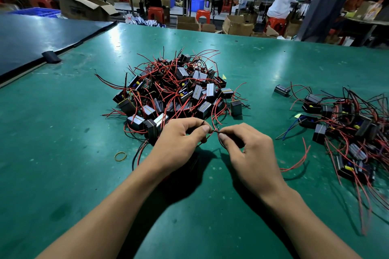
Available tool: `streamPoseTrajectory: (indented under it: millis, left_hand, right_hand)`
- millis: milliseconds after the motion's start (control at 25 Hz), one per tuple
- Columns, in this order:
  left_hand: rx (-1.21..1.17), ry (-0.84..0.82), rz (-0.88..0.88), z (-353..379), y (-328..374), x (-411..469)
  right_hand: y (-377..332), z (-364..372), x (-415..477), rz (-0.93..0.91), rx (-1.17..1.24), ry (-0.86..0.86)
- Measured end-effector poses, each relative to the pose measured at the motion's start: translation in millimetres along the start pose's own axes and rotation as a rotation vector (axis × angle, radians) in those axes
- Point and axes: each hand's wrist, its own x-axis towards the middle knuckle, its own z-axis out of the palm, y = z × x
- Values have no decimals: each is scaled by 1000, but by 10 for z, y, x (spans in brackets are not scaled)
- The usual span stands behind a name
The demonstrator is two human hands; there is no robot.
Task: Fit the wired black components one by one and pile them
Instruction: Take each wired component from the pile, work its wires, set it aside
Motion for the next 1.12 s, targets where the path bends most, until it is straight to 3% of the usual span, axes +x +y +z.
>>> streamPoseTrajectory:
  millis: [280,800,1120]
  left_hand:
    - [-129,66,0,-60,18,11]
    - [-208,39,12,71,57,-13]
    - [-439,7,-169,101,59,-7]
  right_hand:
    - [-17,-13,21,238,203,110]
    - [-17,5,12,204,180,-25]
    - [-35,-6,14,244,201,-50]
